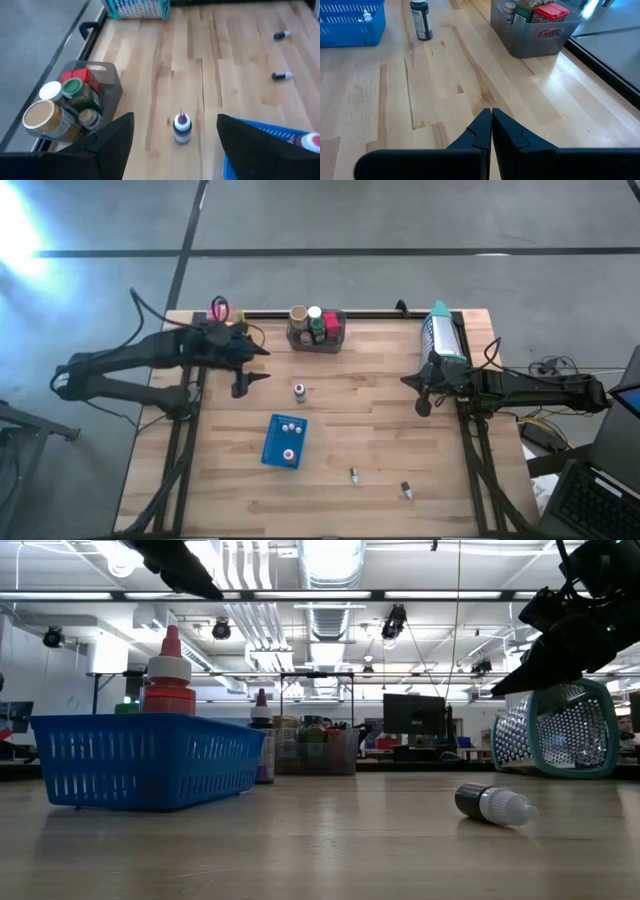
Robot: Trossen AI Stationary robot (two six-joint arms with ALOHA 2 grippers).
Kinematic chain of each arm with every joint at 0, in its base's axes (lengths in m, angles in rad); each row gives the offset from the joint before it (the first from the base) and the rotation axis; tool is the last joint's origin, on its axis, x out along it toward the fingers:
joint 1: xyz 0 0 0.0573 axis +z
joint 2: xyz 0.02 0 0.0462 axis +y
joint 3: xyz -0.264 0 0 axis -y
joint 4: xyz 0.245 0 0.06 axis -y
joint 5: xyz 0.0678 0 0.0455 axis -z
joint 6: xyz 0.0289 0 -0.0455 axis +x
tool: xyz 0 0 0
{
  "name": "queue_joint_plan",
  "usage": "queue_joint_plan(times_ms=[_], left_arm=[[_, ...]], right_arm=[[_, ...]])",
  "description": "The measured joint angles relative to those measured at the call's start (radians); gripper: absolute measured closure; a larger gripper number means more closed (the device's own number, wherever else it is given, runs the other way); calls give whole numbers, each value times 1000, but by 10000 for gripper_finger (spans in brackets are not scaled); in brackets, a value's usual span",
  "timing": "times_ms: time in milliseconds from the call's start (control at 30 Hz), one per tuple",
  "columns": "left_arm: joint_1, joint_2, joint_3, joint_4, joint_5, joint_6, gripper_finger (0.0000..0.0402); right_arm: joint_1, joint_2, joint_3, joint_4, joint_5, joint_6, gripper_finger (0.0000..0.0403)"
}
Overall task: Pick & Place Kitchen Items
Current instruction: Put the large purple food coloring bottle into the blue bin
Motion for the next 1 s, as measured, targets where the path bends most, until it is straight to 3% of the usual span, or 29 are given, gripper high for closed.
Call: queue_joint_plan(times_ms=[400, 1000], left_arm=[[-37, 100, -1, -10, 0, 50, 113], [-38, 327, -3, 26, -1, 7, 115]], right_arm=[[0, -1, 0, 0, 0, 0, 394], [0, 0, 0, 0, 0, 0, 394]])
